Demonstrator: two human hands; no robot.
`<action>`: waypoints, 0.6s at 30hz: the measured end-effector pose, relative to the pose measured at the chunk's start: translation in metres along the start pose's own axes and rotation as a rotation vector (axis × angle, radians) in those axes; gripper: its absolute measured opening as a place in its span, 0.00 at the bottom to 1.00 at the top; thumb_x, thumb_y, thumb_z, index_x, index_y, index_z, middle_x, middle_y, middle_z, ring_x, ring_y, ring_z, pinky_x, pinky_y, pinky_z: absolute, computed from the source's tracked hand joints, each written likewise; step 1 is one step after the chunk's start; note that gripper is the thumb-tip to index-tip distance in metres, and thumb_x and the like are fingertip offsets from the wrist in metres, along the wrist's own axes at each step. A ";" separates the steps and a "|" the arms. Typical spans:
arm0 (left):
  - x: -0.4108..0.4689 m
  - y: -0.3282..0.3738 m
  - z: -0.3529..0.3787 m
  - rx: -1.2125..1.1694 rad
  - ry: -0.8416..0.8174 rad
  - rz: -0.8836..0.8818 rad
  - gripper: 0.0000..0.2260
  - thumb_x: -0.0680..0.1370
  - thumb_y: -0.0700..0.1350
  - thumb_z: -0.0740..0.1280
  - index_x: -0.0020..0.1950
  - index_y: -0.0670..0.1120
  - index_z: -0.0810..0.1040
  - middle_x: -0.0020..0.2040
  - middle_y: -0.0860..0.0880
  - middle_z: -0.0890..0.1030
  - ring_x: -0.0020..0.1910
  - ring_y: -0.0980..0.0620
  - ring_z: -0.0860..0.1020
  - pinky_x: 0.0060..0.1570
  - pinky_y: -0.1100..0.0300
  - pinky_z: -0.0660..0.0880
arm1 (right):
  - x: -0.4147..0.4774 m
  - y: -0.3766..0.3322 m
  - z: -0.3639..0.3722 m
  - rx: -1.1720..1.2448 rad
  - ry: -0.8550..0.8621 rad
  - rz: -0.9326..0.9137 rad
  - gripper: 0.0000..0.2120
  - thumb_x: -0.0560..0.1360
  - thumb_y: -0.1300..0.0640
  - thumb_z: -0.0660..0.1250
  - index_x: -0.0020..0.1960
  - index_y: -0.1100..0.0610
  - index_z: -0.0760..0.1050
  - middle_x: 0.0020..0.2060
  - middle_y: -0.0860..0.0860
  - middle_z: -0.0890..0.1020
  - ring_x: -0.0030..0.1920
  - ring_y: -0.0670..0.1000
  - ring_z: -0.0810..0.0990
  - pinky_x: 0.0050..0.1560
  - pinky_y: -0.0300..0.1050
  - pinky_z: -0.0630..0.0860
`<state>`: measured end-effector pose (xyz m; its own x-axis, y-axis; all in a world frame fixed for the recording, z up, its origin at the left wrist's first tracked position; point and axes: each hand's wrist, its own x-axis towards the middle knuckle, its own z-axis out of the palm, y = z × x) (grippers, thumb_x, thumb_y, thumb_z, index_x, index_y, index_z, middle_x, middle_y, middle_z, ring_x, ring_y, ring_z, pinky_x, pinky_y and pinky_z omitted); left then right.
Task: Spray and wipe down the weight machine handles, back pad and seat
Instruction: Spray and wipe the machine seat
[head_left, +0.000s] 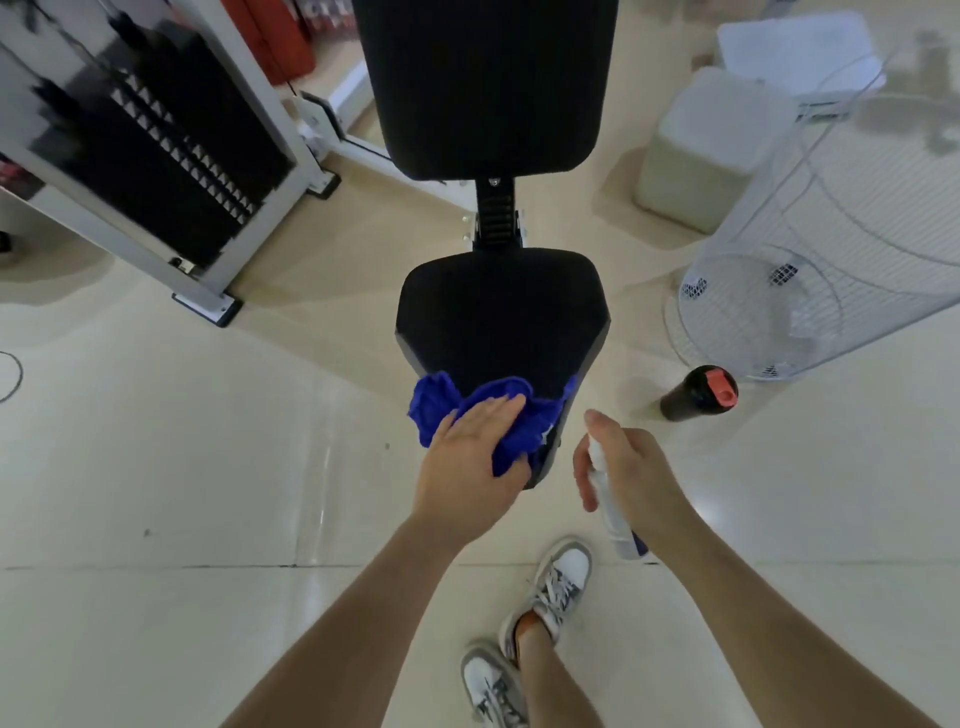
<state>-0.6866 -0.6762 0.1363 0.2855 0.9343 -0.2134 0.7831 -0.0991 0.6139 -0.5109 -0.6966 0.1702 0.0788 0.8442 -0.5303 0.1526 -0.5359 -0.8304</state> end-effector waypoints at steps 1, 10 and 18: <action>-0.010 0.002 0.004 0.067 -0.013 0.026 0.27 0.74 0.52 0.64 0.74 0.55 0.66 0.72 0.56 0.70 0.73 0.57 0.64 0.75 0.51 0.55 | -0.007 -0.002 0.004 0.027 0.012 0.002 0.29 0.82 0.49 0.54 0.30 0.67 0.71 0.21 0.57 0.74 0.25 0.50 0.72 0.31 0.36 0.72; -0.012 -0.006 0.013 0.273 0.035 0.144 0.24 0.76 0.55 0.65 0.72 0.59 0.67 0.75 0.55 0.66 0.73 0.52 0.63 0.72 0.50 0.62 | -0.027 -0.029 0.018 0.030 -0.010 0.015 0.28 0.80 0.43 0.53 0.32 0.63 0.73 0.21 0.55 0.75 0.25 0.50 0.74 0.41 0.48 0.76; 0.021 -0.004 0.009 -0.960 0.343 -0.986 0.12 0.82 0.51 0.53 0.59 0.51 0.73 0.48 0.47 0.81 0.44 0.50 0.78 0.44 0.56 0.75 | 0.017 -0.038 0.033 -0.088 -0.165 0.089 0.26 0.79 0.45 0.56 0.37 0.68 0.70 0.22 0.55 0.73 0.27 0.50 0.73 0.37 0.44 0.74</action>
<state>-0.6784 -0.6596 0.1227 -0.4041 0.5320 -0.7441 -0.1336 0.7704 0.6234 -0.5478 -0.6626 0.1869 -0.0652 0.7754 -0.6281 0.2387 -0.5990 -0.7643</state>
